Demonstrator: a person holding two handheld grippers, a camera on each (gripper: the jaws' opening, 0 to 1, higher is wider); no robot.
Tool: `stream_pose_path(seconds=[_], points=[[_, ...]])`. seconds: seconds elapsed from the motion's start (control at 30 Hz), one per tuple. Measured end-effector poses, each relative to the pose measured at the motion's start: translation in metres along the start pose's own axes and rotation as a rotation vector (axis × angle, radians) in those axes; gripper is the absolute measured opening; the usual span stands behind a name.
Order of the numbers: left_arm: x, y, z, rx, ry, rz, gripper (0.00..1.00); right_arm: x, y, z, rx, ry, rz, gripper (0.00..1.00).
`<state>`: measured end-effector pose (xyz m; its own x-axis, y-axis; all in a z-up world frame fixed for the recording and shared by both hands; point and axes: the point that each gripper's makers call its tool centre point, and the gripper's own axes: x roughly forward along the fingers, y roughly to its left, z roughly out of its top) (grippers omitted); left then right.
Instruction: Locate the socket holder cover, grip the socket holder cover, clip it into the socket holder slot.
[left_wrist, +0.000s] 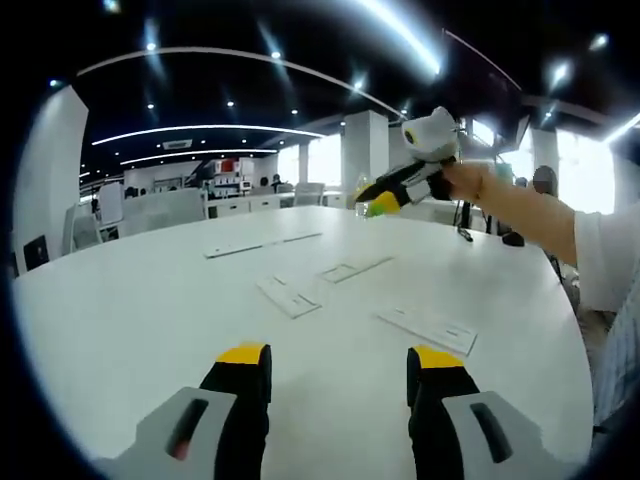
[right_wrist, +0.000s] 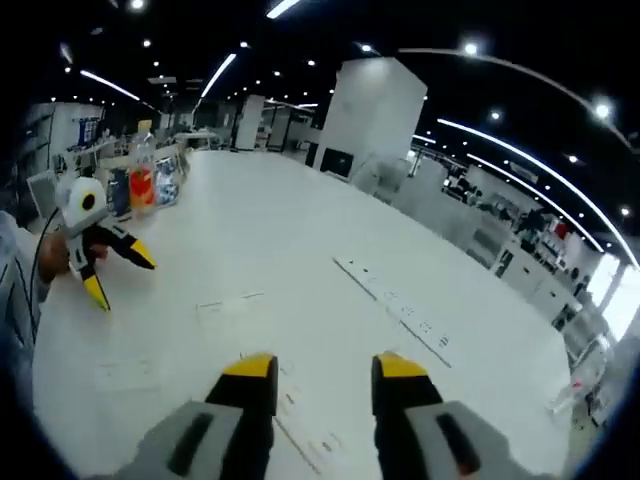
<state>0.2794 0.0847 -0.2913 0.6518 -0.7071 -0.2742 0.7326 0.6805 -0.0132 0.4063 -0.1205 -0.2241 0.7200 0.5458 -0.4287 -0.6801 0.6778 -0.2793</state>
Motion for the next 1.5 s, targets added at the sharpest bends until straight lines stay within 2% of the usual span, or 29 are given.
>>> stream_pose_path(seconds=[0.13,0.23,0.3,0.4,0.63,0.77,0.9,1.13,1.5], points=[[0.000,-0.002,0.004,-0.003,-0.020,-0.010,0.54,-0.016,-0.007,0.004,0.075,-0.131,-0.099,0.45],[0.000,-0.003,0.005,-0.001,-0.023,-0.010,0.54,-0.021,-0.007,-0.002,0.104,-0.171,-0.139,0.51],[0.000,-0.002,0.004,-0.003,-0.021,-0.006,0.54,-0.020,-0.001,-0.015,0.148,-0.160,-0.140,0.55],[0.000,-0.001,0.004,-0.004,-0.018,-0.004,0.54,-0.018,0.006,-0.037,0.274,-0.119,-0.152,0.58],[-0.001,0.001,0.005,-0.002,-0.019,0.006,0.54,-0.006,0.010,-0.076,0.373,-0.032,-0.192,0.62],[-0.002,0.003,0.006,-0.001,-0.022,0.012,0.54,0.001,0.019,-0.083,0.392,-0.005,-0.180,0.63],[-0.002,0.004,0.007,0.000,-0.024,0.016,0.54,0.003,0.017,-0.089,0.412,0.019,-0.213,0.64],[-0.003,0.004,0.007,0.001,-0.025,0.016,0.54,0.010,0.022,-0.095,0.459,0.032,-0.207,0.63],[-0.004,0.005,0.008,0.005,-0.030,0.020,0.54,0.016,0.022,-0.096,0.449,0.037,-0.233,0.61]])
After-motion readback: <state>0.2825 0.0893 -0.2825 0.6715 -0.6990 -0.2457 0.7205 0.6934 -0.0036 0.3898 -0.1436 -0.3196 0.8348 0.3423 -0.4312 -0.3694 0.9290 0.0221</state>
